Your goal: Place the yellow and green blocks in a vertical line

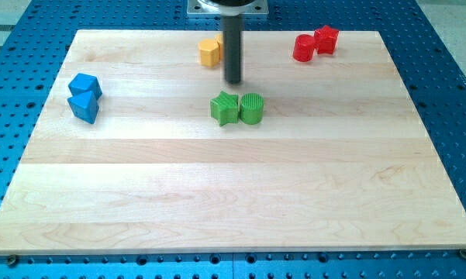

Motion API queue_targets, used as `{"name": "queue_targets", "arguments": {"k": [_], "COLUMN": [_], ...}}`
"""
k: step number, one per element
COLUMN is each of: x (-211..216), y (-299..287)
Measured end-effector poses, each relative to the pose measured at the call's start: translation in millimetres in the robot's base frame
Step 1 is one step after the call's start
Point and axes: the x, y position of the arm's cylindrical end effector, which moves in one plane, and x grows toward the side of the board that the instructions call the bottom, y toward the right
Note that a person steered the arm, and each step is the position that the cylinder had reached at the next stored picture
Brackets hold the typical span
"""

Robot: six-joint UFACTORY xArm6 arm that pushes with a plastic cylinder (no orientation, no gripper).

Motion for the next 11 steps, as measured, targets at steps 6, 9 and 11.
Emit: {"name": "queue_targets", "arguments": {"k": [6, 9, 11], "x": [11.2, 28.9, -7.8], "y": [-164.3, -166.5, -59.6]}}
